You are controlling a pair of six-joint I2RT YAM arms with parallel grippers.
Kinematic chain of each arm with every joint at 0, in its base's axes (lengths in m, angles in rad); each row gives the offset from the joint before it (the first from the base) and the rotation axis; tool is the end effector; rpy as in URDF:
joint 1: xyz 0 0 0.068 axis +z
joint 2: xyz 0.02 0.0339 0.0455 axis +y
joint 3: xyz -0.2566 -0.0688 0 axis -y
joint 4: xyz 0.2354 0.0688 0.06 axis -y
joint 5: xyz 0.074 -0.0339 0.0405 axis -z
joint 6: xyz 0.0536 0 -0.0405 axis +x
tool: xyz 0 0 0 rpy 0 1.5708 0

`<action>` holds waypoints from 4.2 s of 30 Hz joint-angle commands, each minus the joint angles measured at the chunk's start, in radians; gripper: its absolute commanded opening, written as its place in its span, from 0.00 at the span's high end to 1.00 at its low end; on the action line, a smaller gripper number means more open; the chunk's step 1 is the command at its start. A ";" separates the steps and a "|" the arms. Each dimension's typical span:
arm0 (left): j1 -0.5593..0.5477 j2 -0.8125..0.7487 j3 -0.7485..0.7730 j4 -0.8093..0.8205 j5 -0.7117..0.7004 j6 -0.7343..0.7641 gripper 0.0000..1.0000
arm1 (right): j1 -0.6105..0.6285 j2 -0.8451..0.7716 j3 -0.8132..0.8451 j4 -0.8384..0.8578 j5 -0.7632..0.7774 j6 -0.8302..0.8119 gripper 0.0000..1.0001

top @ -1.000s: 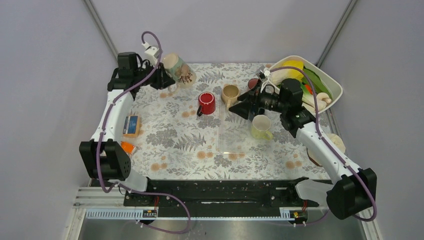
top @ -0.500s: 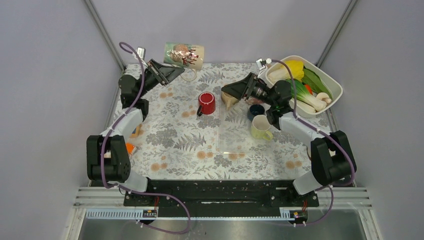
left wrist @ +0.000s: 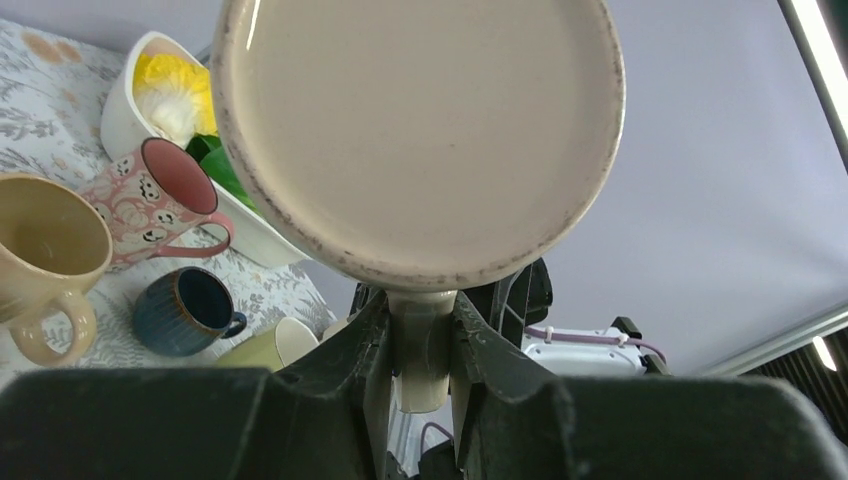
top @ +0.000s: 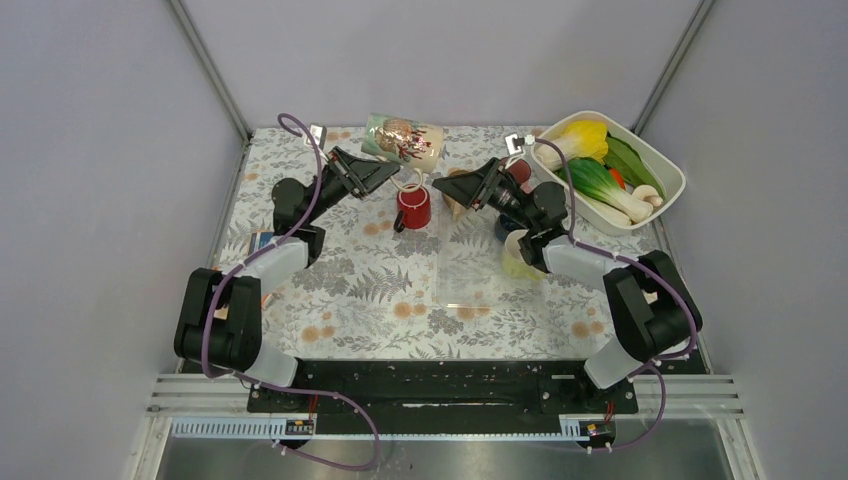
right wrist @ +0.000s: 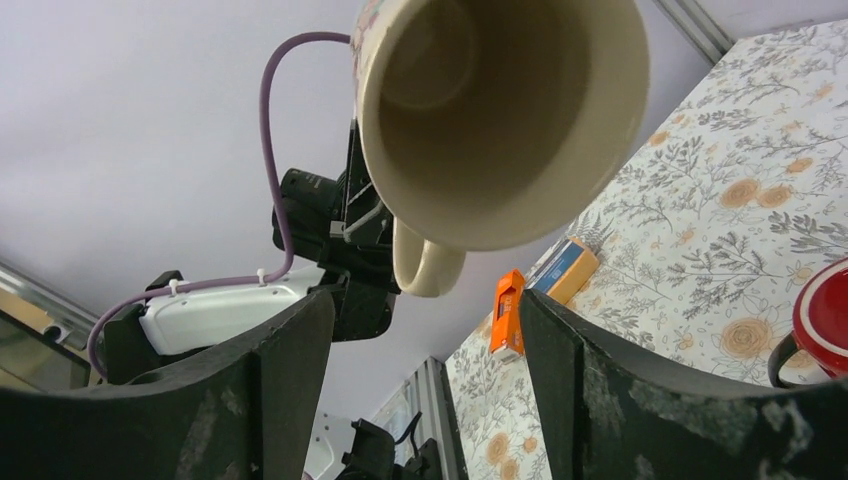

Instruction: Turn the mug right side up

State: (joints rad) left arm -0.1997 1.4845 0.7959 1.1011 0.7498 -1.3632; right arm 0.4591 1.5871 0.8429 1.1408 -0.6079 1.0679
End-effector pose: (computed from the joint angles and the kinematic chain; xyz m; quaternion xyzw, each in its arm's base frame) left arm 0.3079 -0.0996 0.3113 -0.0238 0.5939 -0.6908 0.4117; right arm 0.2974 0.1811 0.3003 -0.0793 0.5789 0.6691 0.4592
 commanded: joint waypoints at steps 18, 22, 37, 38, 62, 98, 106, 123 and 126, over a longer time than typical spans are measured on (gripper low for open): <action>-0.085 -0.021 0.022 0.254 -0.092 -0.010 1.00 | 0.060 0.071 0.011 0.144 0.091 0.097 0.26; -0.111 0.003 0.024 0.249 -0.084 0.002 1.00 | 0.064 0.083 0.022 0.174 0.092 0.126 0.29; -0.173 0.038 -0.001 0.199 -0.046 0.071 1.00 | 0.010 0.057 -0.005 0.191 0.136 0.151 0.40; -0.173 0.036 -0.002 0.195 -0.045 0.075 1.00 | -0.002 0.052 -0.006 0.191 0.139 0.156 0.41; -0.244 0.067 0.000 0.097 0.002 0.187 1.00 | -0.043 0.008 0.038 0.217 0.125 0.313 0.81; -0.090 -0.199 0.150 -0.634 0.194 0.830 0.01 | -0.157 -0.553 0.118 -1.006 -0.003 -0.900 1.00; 0.019 -0.324 0.249 -1.275 0.044 1.303 0.01 | -0.117 -0.558 0.016 -1.066 0.155 -0.985 1.00; 0.190 -0.316 0.231 -1.510 0.075 1.430 0.01 | 0.020 -0.415 -0.017 -1.049 0.399 -0.995 1.00; 0.190 -0.341 0.217 -1.491 0.076 1.425 0.01 | 0.031 -0.380 -0.009 -1.042 0.437 -0.992 1.00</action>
State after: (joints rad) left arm -0.0128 1.1988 1.0130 -0.4313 0.8173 0.0448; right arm 0.4664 1.1973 0.7849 -0.0772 -0.2401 0.0601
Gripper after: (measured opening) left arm 0.988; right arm 0.305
